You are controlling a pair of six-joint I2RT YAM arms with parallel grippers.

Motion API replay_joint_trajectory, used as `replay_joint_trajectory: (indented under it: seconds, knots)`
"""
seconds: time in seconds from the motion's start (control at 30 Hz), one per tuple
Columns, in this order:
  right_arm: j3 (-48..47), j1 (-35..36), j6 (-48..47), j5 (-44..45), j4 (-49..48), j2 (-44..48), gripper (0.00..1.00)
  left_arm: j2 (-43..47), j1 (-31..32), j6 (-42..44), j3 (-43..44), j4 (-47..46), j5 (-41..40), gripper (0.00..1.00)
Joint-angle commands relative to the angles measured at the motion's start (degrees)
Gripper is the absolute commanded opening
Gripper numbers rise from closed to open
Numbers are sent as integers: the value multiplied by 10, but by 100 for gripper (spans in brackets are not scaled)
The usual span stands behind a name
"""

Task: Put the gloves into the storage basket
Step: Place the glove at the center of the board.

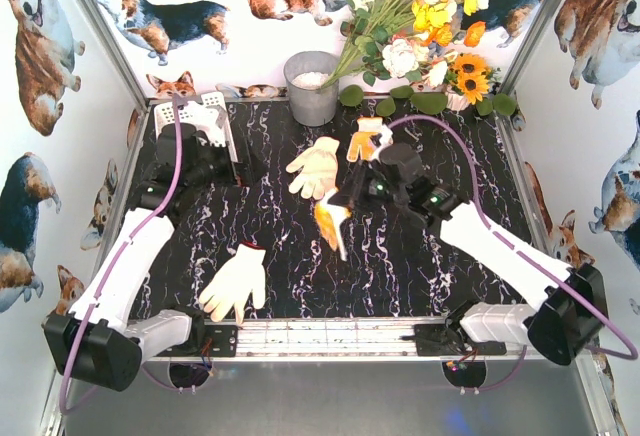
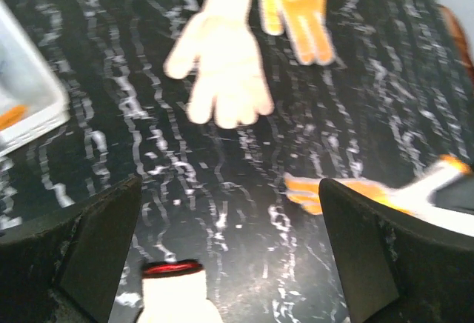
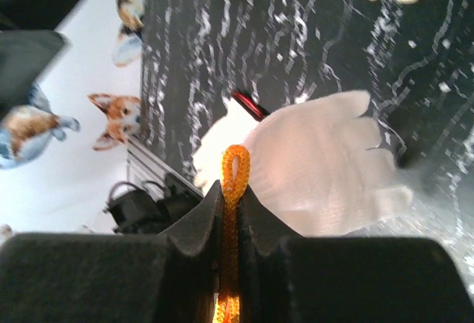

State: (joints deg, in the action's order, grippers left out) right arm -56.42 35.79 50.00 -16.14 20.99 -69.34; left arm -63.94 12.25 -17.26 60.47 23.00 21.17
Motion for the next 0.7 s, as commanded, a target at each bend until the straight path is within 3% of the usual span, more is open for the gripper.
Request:
replay_joint_trajectory:
  seconds: [0.0,0.07,0.2,0.23,0.33,0.4,0.53,0.67]
  knots:
    - [-94,20,60,90,-70,-15,0,9,-17,35,-1,26,-124,100]
    - [-98,22,87,107,-75,-10,0,16,-20,33,-5,24,-147,100]
    - [25,29,153,192,-79,44,0,22,-21,28,-18,18,-148,100]
    - [60,29,159,214,-66,63,4,21,-22,23,-23,14,-139,100]
    - [133,29,148,283,26,97,48,18,-21,7,-36,3,-100,100]
    - [146,29,124,328,97,110,65,19,-18,-15,-46,-6,-80,100]
    - [117,29,43,387,167,145,75,19,11,-64,-60,-6,-70,100]
    - [107,21,-99,356,95,162,77,19,66,-141,-89,-27,-80,99]
